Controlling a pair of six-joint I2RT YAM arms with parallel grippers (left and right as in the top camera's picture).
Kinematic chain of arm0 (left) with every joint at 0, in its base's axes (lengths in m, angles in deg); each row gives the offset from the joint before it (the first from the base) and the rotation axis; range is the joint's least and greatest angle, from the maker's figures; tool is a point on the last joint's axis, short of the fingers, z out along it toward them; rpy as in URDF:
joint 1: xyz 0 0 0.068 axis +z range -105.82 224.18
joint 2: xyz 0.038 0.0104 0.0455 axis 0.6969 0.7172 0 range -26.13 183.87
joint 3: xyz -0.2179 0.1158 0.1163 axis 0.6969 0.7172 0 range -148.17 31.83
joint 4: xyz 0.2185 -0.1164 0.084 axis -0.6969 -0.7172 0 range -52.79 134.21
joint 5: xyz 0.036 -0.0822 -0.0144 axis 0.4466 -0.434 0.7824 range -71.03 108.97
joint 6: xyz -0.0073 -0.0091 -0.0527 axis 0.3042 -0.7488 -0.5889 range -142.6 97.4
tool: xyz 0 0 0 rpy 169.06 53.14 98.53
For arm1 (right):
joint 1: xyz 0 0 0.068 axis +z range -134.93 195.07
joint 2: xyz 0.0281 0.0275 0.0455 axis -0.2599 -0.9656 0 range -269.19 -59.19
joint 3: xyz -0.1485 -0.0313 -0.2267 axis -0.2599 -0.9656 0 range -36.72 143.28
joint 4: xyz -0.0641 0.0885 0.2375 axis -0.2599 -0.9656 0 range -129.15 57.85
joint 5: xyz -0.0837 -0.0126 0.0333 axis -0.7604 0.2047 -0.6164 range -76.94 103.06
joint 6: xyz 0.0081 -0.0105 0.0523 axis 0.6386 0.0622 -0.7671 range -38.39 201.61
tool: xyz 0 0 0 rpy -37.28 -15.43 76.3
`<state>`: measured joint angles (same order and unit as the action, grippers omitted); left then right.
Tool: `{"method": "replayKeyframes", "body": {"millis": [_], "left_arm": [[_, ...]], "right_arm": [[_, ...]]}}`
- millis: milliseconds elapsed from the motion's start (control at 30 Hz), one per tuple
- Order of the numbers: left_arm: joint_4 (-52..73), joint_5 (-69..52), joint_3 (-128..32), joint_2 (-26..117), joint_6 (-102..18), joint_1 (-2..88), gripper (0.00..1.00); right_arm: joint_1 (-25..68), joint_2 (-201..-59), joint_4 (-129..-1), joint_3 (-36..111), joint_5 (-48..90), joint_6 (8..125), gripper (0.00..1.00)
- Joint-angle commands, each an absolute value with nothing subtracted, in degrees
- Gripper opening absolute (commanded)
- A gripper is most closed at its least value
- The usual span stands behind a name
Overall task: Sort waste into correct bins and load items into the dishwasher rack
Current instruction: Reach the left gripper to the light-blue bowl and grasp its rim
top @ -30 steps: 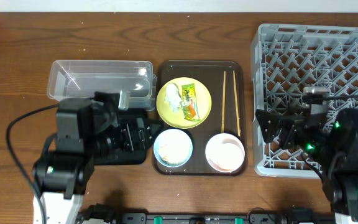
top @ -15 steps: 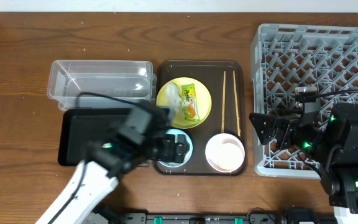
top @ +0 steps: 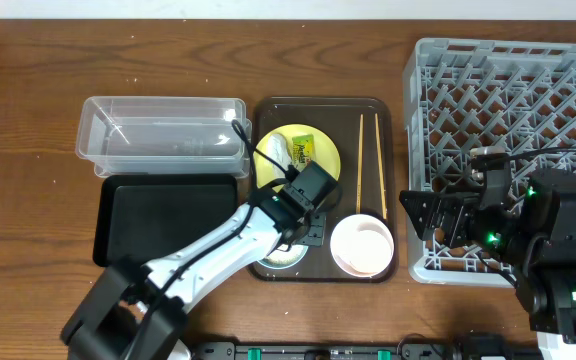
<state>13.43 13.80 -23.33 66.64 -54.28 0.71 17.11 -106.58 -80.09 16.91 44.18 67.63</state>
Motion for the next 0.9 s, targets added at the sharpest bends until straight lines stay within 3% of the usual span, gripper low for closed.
{"method": "replayKeyframes", "body": {"millis": [0, 67, 467, 633, 867], "left_arm": [[13.9, 14.9, -23.1, 68.2, -54.5, 0.7, 0.35], [13.8, 14.9, -23.1, 68.4, -54.5, 0.7, 0.26], [14.1, 17.3, -23.1, 71.2, -54.4, -4.2, 0.25], [13.8, 17.3, -23.2, 71.5, -54.4, -4.4, 0.06], [8.2, 16.7, -27.6, 64.9, -54.4, -4.4, 0.06]], "right_arm": [[16.8, -106.5, -80.2, 17.9, 44.6, 68.4, 0.99], [16.8, -106.5, -80.2, 17.9, 44.6, 68.4, 0.99], [16.8, -106.5, -80.6, 17.9, 44.6, 68.4, 0.99], [16.8, -106.5, -81.1, 17.9, 44.5, 68.4, 0.99], [16.8, -106.5, -81.2, 17.9, 44.4, 68.4, 0.99]]}}
